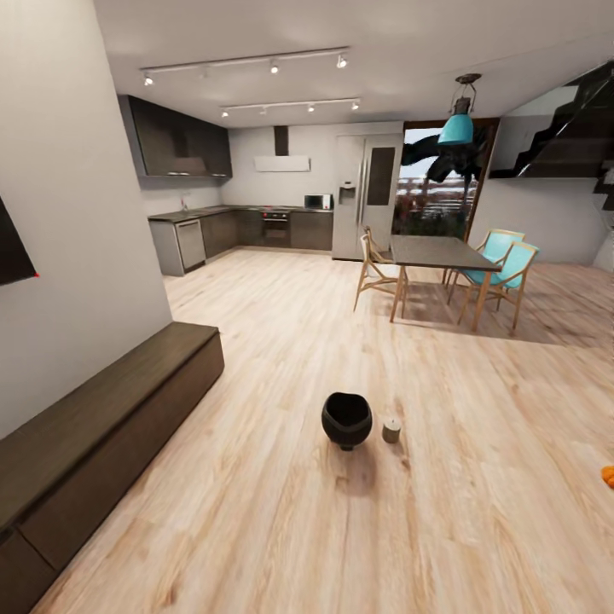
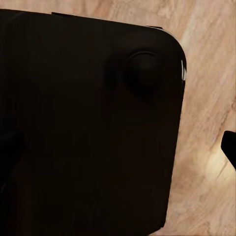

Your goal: Place each of the two pumpkins and all three candles from the living room inside a cabinet in the living room (use any cabinet), then make sure every cabinet is closed, and position the cauldron so it is next to a table in the living room.

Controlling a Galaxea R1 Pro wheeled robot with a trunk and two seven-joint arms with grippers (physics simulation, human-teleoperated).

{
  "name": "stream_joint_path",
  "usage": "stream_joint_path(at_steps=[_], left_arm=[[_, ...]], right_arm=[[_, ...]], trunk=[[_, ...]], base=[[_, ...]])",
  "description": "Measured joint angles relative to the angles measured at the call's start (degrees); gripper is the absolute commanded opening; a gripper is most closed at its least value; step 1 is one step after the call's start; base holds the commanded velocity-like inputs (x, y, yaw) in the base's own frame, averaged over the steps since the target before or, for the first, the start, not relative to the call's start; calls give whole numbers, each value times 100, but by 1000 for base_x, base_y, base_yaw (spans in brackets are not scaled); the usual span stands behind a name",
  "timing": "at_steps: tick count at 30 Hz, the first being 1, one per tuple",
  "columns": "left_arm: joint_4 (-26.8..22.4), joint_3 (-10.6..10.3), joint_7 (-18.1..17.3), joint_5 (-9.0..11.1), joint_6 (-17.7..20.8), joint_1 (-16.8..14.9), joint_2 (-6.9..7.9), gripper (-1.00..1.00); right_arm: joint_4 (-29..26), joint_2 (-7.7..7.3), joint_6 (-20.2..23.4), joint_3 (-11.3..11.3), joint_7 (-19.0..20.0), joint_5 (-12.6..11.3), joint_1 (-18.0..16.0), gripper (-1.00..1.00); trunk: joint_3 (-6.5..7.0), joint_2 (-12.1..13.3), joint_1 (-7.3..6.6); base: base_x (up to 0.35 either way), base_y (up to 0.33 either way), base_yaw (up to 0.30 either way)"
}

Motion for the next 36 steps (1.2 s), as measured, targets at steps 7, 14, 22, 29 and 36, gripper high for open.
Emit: stream_joint_path(at_steps=[7, 14, 22, 29, 36], left_arm=[[0, -10, 0, -13, -8, 0, -34, 100], [0, 10, 0, -6, -1, 0, -37, 100], [0, 14, 0, -11, 0, -1, -34, 100], [0, 6, 0, -13, -4, 0, -38, 100], [0, 5, 0, -4, -8, 0, -42, 100]], right_arm=[[1, 6, 29, 15, -1, 40, 0, 100], [-6, 6, -17, 1, -2, -9, 0, 100], [-7, 8, -24, 1, -1, -19, 0, 100], [-7, 6, -25, 1, -2, -16, 0, 100], [-7, 13, -42, 1, -2, -9, 0, 100]], trunk=[[0, 0, 2], [0, 0, -1], [0, 0, -1], [0, 0, 1], [0, 0, 2]], base=[[50, 44, -7], [228, 145, 0], [299, 169, 0], [194, 73, 0], [30, 11, -3]])
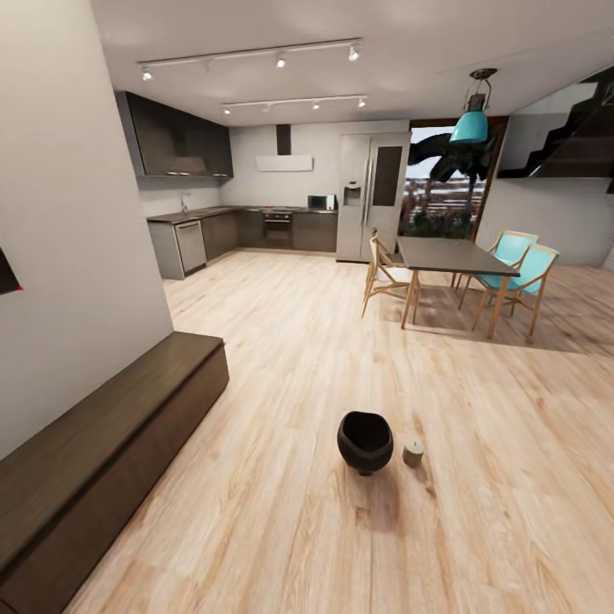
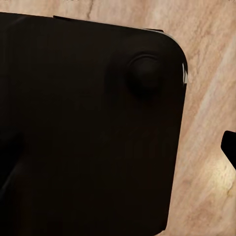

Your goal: Place each of the two pumpkins and all three candles from the living room inside a cabinet in the living room (use any cabinet), then make sure every cabinet is closed, and position the cauldron so it is next to a table in the living room.

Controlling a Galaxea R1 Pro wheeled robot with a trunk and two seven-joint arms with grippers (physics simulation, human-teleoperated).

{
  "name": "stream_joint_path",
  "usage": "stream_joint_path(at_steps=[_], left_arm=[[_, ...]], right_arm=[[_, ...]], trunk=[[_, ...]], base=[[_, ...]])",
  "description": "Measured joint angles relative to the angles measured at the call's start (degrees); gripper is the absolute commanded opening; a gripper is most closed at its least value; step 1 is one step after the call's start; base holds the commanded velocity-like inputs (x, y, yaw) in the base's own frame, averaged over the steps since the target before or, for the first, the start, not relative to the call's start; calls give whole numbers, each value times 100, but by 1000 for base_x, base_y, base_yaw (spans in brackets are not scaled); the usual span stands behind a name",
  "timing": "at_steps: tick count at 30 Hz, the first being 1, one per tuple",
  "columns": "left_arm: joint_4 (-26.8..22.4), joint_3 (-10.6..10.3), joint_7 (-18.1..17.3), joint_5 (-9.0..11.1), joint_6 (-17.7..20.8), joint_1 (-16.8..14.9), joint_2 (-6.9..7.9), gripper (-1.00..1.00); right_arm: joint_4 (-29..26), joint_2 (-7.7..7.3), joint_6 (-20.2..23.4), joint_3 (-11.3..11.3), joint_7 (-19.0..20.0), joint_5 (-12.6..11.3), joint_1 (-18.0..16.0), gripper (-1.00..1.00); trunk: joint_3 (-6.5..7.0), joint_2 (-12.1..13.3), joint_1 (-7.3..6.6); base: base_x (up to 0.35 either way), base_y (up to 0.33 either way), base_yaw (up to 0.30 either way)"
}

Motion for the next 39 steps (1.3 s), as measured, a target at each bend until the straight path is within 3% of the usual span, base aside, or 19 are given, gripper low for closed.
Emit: stream_joint_path(at_steps=[19, 39], left_arm=[[-1, -2, 0, 6, -111, 0, 64, 100], [-1, -12, 0, -5, -122, 0, 66, 100]], right_arm=[[0, 1, -2, 0, 1, -3, 1, 100], [0, 2, 10, 0, 1, -3, 0, 100]], trunk=[[-4, 0, -2], [-10, 0, 0]], base=[[146, 126, -164], [29, 91, -133]])
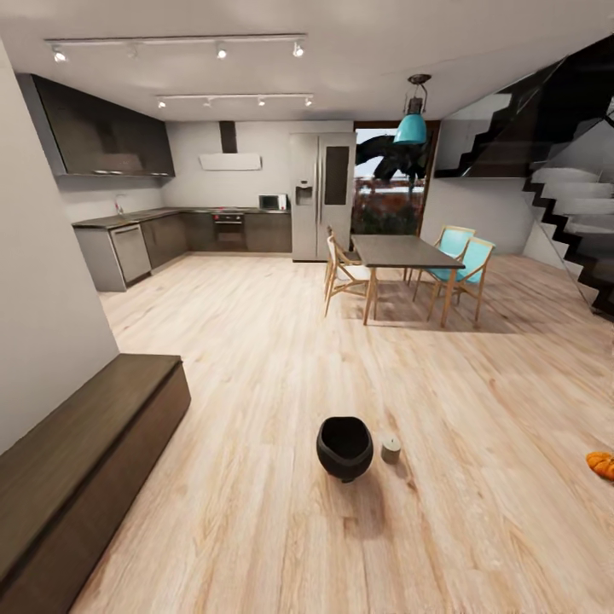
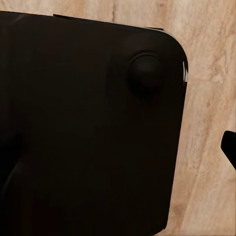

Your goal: Place each of the two pumpkins and all three candles from the living room inside a cabinet in the living room (use any cabinet), then make sure every cabinet is closed, and position the cauldron so it is next to a table in the living room.

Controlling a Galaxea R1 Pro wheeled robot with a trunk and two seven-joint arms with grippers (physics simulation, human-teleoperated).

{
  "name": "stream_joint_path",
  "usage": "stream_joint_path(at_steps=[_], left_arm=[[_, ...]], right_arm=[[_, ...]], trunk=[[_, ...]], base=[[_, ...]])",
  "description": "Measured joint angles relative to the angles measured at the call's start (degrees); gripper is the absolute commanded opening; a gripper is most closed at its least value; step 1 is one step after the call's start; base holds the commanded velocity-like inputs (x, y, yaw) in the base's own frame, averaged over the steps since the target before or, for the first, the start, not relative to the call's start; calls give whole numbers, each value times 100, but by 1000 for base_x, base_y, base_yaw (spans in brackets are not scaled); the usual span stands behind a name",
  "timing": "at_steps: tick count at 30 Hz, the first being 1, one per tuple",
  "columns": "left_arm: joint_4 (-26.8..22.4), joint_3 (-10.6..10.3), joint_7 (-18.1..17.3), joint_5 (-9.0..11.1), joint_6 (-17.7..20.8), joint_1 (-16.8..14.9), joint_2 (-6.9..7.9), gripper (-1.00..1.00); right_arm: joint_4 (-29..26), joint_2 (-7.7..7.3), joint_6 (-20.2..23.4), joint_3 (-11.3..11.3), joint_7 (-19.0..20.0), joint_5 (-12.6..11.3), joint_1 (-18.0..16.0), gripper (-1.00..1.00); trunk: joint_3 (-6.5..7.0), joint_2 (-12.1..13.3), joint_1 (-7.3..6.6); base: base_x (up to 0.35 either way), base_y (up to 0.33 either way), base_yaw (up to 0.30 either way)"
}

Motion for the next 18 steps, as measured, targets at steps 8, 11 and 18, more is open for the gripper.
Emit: stream_joint_path(at_steps=[8, 11, 18], left_arm=[[1, 17, 0, 39, 3, 0, -1, 100], [1, 14, 0, 42, 5, 0, -11, 100], [0, 19, 0, 43, 27, 0, -17, 100]], right_arm=[[0, 9, -16, -7, -2, -6, -1, 100], [1, 9, -18, -8, -2, -5, 0, 100], [0, 9, -13, -8, -2, -6, 0, 100]], trunk=[[-1, 0, 1], [-1, 0, 1], [34, 79, -43]], base=[[10, 11, -15], [0, 0, 0], [0, 0, 0]])
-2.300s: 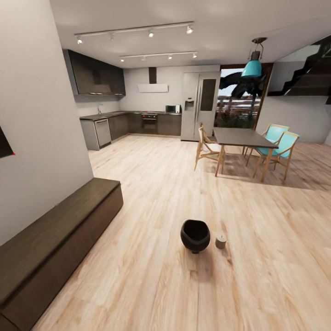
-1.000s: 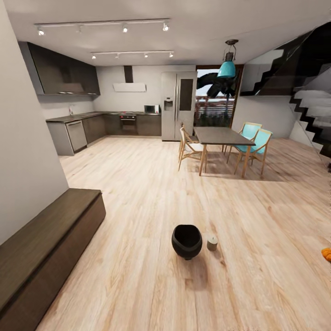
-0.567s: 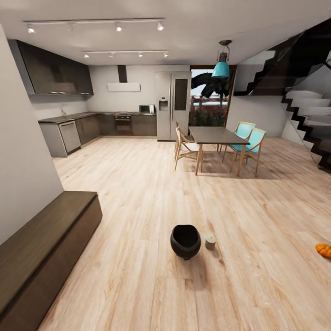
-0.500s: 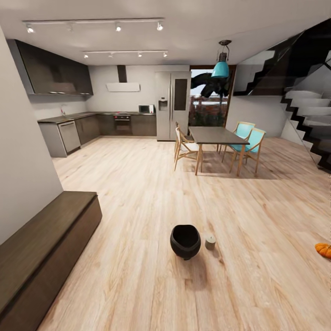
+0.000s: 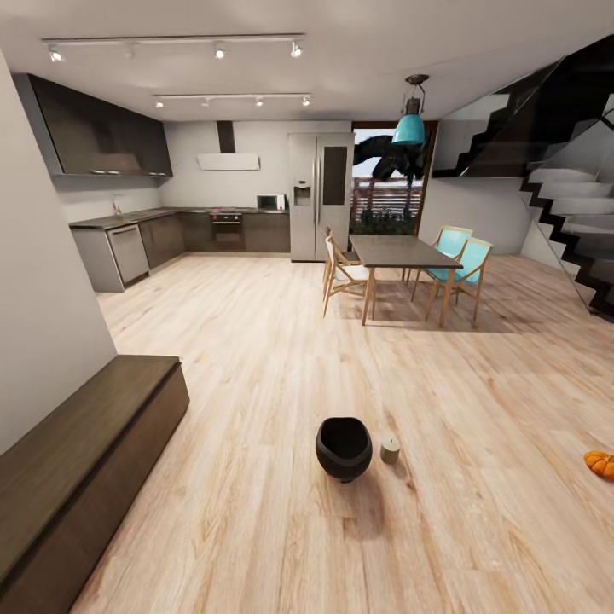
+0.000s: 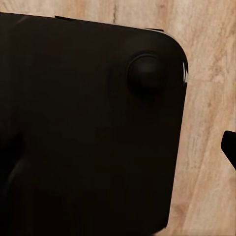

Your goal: Place each of the two pumpkins and all three candles from the living room inside a cabinet in the living room (use any cabinet), then make sure every cabinet is closed, and position the cauldron so it is next to a table in the living room.

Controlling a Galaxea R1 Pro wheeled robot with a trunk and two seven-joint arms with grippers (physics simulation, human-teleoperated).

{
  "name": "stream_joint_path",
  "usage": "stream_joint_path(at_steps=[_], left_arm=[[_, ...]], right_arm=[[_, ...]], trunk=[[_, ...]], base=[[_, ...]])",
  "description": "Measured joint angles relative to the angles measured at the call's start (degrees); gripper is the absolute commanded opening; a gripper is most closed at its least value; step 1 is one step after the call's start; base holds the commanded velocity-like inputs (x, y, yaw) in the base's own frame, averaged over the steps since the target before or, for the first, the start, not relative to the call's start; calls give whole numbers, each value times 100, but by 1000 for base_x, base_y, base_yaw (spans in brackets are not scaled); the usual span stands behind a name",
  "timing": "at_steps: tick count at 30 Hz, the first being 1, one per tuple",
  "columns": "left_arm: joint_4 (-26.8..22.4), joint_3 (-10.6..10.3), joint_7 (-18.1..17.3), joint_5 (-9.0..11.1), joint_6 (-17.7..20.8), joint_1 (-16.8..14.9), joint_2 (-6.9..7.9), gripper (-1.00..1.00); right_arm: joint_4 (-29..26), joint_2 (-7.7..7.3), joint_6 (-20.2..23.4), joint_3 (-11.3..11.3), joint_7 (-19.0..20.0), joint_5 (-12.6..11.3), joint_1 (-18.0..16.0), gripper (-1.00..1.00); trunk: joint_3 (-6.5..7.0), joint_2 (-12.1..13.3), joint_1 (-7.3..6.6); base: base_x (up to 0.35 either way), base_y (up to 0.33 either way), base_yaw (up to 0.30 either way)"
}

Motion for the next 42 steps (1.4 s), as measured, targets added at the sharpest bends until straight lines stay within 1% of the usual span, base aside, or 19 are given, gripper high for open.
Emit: stream_joint_path(at_steps=[11, 23, 34, 36, 42], left_arm=[[0, 5, 22, 1, 43, 0, 5, 100], [0, 18, 64, 6, 38, 0, -21, 100], [-2, 4, 66, -14, 22, 0, 8, 100], [0, 3, 70, -22, 24, 0, 20, 100], [0, 3, 72, -13, 25, 0, 26, 100]], right_arm=[[7, 1, -6, 0, -9, -2, 0, 100], [8, -9, -5, 0, -1, 4, 0, 100], [20, -39, -3, -13, 17, -12, 1, 100], [120, -20, -1, -14, 26, -10, 1, 100], [171, -18, -1, -16, 26, -10, 1, 100]], trunk=[[198, 441, -242], [413, 923, -505], [611, 1364, -747], [647, 1444, -791], [755, 1685, -923]], base=[[0, 0, -79], [0, 0, -10], [0, 0, -5], [0, 0, -69], [0, 0, -22]])
